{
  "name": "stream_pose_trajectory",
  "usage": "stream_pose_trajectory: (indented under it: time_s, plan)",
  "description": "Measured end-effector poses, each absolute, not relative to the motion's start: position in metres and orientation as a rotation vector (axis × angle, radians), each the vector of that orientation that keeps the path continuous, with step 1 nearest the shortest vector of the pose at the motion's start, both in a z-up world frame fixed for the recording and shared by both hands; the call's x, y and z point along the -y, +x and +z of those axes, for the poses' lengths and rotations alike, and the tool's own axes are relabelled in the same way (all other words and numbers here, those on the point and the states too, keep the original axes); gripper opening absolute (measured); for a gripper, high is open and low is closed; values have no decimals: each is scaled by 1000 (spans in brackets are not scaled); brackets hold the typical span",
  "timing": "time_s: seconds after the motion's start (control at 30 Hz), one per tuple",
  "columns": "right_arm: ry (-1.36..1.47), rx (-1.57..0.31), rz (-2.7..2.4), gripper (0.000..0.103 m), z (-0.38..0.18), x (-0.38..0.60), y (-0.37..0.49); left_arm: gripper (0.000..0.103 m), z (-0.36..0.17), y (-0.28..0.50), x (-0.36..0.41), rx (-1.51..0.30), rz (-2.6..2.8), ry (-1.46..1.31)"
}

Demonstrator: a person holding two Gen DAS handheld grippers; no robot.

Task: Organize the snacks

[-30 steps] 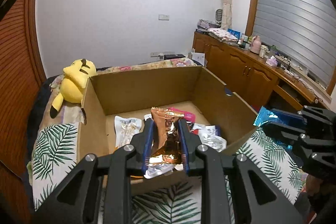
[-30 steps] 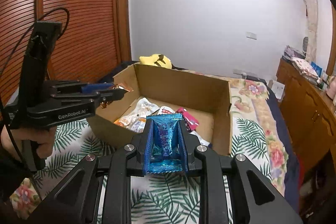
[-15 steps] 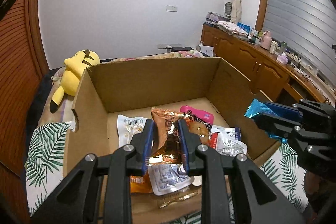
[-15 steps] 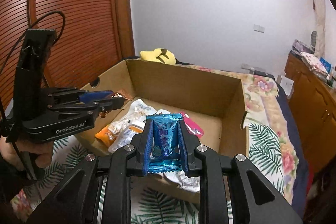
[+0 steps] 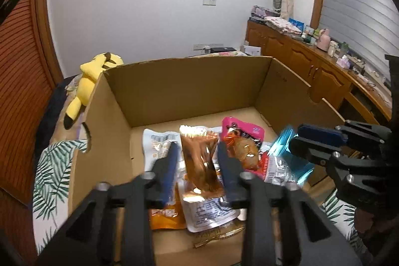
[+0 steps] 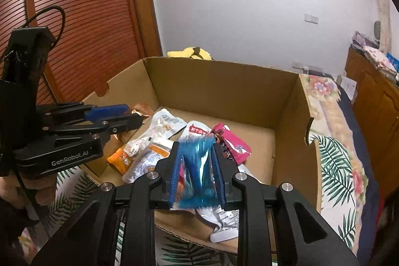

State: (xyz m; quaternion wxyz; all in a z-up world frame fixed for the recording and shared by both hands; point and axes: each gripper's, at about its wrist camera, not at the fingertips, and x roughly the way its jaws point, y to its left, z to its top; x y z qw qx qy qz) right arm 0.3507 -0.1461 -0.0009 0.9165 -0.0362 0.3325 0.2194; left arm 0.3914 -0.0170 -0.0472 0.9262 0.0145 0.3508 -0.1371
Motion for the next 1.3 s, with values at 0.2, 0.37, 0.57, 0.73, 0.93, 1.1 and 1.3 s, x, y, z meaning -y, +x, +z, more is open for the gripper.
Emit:
stream_pose_trajectory:
  time_s: [0.2, 0.37, 0.57, 0.73, 0.93, 1.1, 1.3]
  plan:
    - [-49, -674, 427, 62, 5, 153, 344, 59, -39, 384, 14, -705, -266, 22]
    - [-49, -648, 411, 62, 20, 157, 329, 84, -25, 370, 7, -658, -256, 13]
    - [-36, -613, 381, 75, 37, 163, 302, 92, -3, 342, 7, -599, -243, 37]
    - [-15, -562, 352, 94, 51, 169, 274, 103, 18, 306, 9, -519, -235, 40]
    - [-6, -500, 309, 103, 71, 172, 232, 103, 40, 252, 10, -449, -209, 68]
    - [-12, -449, 286, 103, 92, 172, 193, 103, 55, 212, 11, -430, -179, 61]
    - [-21, -397, 262, 103, 105, 175, 145, 103, 62, 169, 8, -420, -185, 29]
